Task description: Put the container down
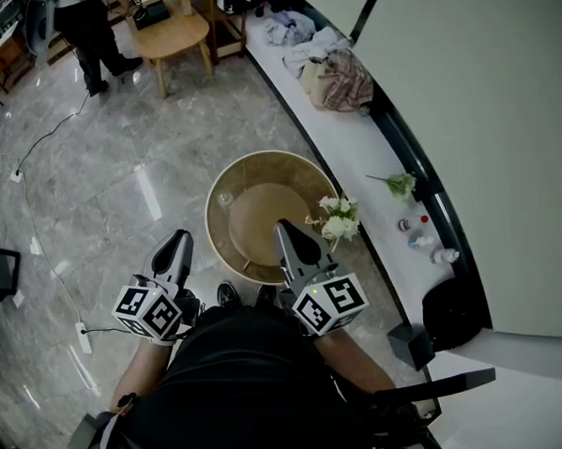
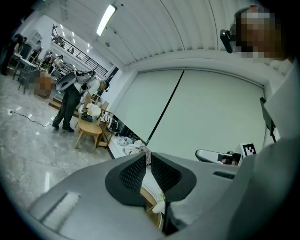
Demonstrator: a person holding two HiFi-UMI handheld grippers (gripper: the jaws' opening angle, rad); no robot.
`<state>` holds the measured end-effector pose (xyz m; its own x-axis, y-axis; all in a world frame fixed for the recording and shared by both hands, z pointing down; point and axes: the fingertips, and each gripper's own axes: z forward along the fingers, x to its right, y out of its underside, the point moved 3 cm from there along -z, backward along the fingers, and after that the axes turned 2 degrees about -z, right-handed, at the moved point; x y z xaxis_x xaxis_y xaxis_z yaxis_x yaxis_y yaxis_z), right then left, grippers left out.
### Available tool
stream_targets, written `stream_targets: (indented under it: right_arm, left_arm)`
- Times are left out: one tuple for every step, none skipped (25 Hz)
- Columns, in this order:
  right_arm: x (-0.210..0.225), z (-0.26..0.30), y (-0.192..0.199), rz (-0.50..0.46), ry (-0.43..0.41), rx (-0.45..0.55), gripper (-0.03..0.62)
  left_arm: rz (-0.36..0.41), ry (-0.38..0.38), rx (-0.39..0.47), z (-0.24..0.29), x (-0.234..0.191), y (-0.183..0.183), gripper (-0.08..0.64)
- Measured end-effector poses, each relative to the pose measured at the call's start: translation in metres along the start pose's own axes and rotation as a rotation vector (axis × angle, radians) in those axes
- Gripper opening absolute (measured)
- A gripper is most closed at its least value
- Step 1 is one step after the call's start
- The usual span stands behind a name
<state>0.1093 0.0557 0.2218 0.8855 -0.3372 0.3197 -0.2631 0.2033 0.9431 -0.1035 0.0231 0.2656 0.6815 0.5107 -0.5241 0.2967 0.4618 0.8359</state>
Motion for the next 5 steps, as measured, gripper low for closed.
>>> stream_targets:
  right_arm:
    - [0.0006, 0.0004, 0.0002, 0.000, 0.001, -0.001, 0.006]
    - [0.0011, 0.0008, 0.0000, 0.000, 0.002, -0.003, 0.006]
    - [0.0016, 0.0014, -0.0001, 0.001, 0.002, -0.003, 0.006]
    - [0.0022, 0.0021, -0.0001, 0.003, 0.002, -0.004, 0.006]
    - [0.0029, 0.0028, -0.0001, 0.005, 0.002, -0.004, 0.006]
  left_arm:
    - [-0.001, 0.000, -0.001, 0.0006, -0.0005, 0.0005, 0.035]
    - [-0.001, 0.001, -0.001, 0.0013, -0.0008, 0.0006, 0.035]
    - [-0.001, 0.001, -0.002, 0.0021, -0.0010, 0.0006, 0.035]
    - [0.000, 0.001, -0.003, 0.0031, -0.0012, 0.0005, 0.035]
    - [0.000, 0.002, -0.004, 0.0040, -0.0014, 0.0003, 0.035]
